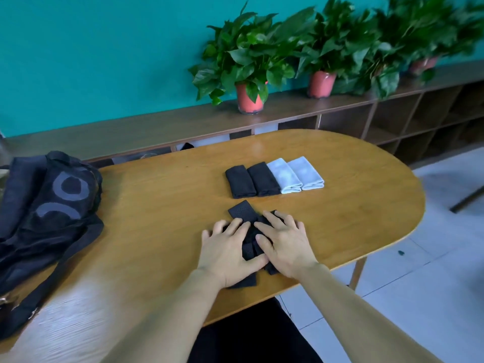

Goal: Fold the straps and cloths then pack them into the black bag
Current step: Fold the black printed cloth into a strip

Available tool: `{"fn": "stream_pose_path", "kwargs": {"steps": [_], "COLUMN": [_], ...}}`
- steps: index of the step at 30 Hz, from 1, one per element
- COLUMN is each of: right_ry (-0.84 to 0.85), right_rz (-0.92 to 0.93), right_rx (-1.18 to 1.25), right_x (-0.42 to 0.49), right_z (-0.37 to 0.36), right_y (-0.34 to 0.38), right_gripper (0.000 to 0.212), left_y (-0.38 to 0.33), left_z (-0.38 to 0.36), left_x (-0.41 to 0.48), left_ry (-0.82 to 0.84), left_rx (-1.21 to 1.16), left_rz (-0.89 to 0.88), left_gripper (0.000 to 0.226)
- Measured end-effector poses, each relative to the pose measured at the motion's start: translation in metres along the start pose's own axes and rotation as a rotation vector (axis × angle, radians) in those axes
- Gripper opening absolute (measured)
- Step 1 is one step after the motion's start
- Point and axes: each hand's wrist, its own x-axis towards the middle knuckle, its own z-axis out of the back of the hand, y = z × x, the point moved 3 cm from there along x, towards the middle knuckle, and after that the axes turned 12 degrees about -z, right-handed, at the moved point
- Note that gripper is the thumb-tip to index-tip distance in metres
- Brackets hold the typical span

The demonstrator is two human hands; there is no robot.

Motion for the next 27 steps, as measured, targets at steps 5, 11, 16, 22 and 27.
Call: {"fn": "stream_pose_path", "kwargs": {"steps": [5,11,16,22,27], "right_ry": [-0.08,-0.133,-0.093,-0.013,0.144], "right_rz": [-0.057,-0.068,-0.018,-0.063,-0.154], "right_rx": [0.059,0.064,0.033,0.09,-0.148], "right_x": [0.0,0.003,0.008,0.031,0.074], "right_z": [0.014,0.021,0.026,0.051,0.045], "right_y": [-0.041,-0.067,-0.072,-0.074,-0.07], "right_gripper": [0.057,0.05,0.058,0.054,0.054], "left_y": [-0.031,-0.051,-0.055,-0.053,-0.051], "left_z": [-0.003,-0.007,-0.007,-0.006,-0.007], "left_x": [0.03,0.051,0.055,0.057,0.061], "left_ry": [-0.018,-0.012,-0.015,-0.008,0.003], "left_rx": [-0.01,-0.007,0.006,0.014,-0.002], "left_rz": [-0.06,-0.084,-0.092,-0.106,-0.101], "left_gripper": [0.094,0.092,0.092,0.092,0.094]}}
